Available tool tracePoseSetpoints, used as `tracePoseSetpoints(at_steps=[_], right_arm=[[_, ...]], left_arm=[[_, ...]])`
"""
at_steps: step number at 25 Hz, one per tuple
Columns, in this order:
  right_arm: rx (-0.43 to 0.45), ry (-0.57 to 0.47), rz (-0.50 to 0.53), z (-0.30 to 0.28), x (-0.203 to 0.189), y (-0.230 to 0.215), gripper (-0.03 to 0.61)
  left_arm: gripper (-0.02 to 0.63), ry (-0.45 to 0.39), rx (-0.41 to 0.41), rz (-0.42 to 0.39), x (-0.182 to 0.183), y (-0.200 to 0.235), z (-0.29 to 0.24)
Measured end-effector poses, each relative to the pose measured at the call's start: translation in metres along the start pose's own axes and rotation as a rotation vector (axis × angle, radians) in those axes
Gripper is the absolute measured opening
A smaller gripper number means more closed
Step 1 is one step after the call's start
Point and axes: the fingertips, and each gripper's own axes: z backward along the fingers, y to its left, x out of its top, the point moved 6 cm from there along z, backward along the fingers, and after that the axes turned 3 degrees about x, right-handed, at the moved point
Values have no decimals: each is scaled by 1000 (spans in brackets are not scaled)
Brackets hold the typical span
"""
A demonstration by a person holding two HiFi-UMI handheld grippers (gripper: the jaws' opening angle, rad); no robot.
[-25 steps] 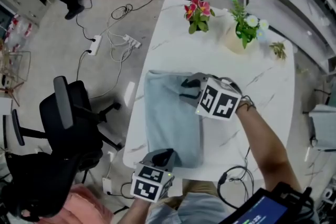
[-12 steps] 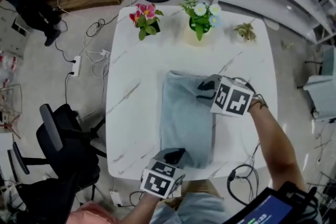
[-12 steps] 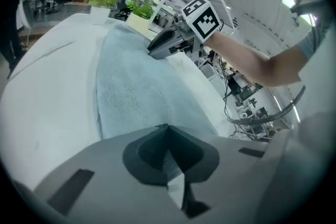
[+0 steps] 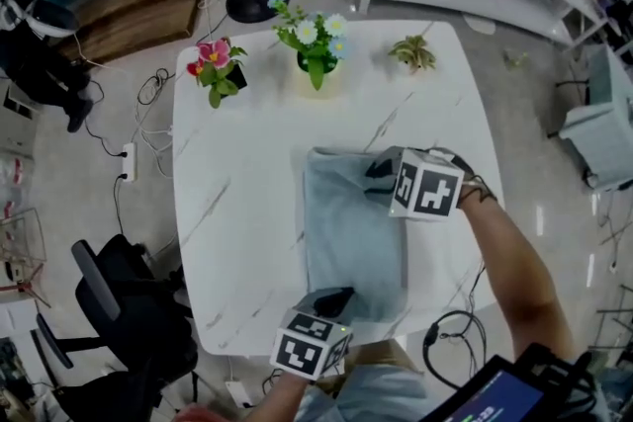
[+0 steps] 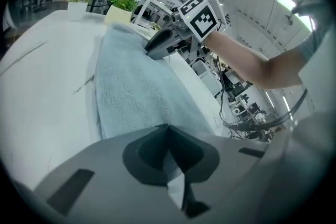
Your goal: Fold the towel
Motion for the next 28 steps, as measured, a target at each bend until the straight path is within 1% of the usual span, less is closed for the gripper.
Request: tracePoseSetpoints(at_steps=[2, 3, 5, 7, 9, 10, 12, 13, 15, 16, 18, 21, 23, 24, 27, 28], right_arm=[[10, -13, 6, 4, 2, 0, 131], [21, -23, 5, 7, 3, 1, 147], [47, -62, -10, 19, 8, 0, 201], [59, -133, -50, 34, 13, -8, 209], [60, -187, -113, 47, 10, -23, 209], [65, -192, -148, 49, 6, -31, 213], [99, -162, -219, 46, -8, -46, 249], [128, -140, -256, 40, -15, -51, 259], [191, -97, -328, 27, -27, -57, 312], [217, -81, -358, 22, -30, -60, 324], [280, -85, -410, 15, -30, -63, 325], [430, -129, -483, 11, -19, -62, 320], [520, -133, -508, 7, -14, -60, 299], [554, -125, -510, 4, -12, -59, 280], [616, -97, -491, -3, -13, -56, 165], [626, -93, -482, -5, -13, -54, 153]], left_arm=[[8, -12, -6, 15, 1, -3, 5], [8, -15, -7, 19, 2, -5, 7], [8, -22, -9, 19, 4, -9, 10], [9, -30, -8, 12, 6, -12, 13], [9, -36, -1, 5, 7, -13, 14], [9, -38, 2, 5, 7, -13, 15], [9, -41, 3, 13, 9, -12, 15], [9, -41, 2, 18, 10, -12, 14], [9, -36, 2, 24, 11, -11, 12], [8, -35, 2, 25, 10, -10, 10], [8, -33, 5, 24, 9, -6, 5], [8, -23, -3, 29, 9, -4, 4], [8, -27, -18, 29, 15, -7, 14], [8, -40, -22, 24, 20, -7, 21], [8, -95, -15, -6, 46, 0, 41], [8, -108, -9, -21, 58, 6, 47]])
